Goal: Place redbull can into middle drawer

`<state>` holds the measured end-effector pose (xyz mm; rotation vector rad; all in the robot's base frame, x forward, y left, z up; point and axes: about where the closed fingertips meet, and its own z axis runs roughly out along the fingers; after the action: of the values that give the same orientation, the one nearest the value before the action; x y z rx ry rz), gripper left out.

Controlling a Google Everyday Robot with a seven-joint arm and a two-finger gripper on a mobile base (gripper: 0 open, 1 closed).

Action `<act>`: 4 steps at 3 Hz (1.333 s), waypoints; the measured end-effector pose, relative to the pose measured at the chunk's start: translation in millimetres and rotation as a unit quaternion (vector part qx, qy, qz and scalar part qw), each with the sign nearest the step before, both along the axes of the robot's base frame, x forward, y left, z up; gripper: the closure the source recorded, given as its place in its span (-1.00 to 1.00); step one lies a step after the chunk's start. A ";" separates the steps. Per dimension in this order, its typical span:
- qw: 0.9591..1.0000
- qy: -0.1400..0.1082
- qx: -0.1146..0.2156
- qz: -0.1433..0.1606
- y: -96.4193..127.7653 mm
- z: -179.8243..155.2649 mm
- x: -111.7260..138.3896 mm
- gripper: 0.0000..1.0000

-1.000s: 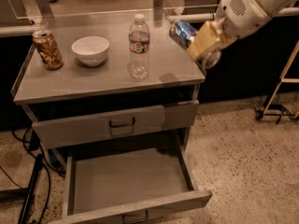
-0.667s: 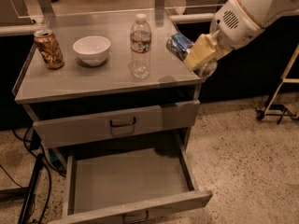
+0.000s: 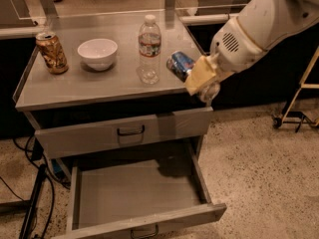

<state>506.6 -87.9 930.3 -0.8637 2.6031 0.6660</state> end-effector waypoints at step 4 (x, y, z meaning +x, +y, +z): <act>0.991 0.127 0.018 0.036 62.0 -144.4 -58.1 1.00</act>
Offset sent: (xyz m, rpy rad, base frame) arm -0.0228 0.0174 -0.0393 -0.0088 0.0753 0.0226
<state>448.5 -25.9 785.8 -0.9185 2.7830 0.8940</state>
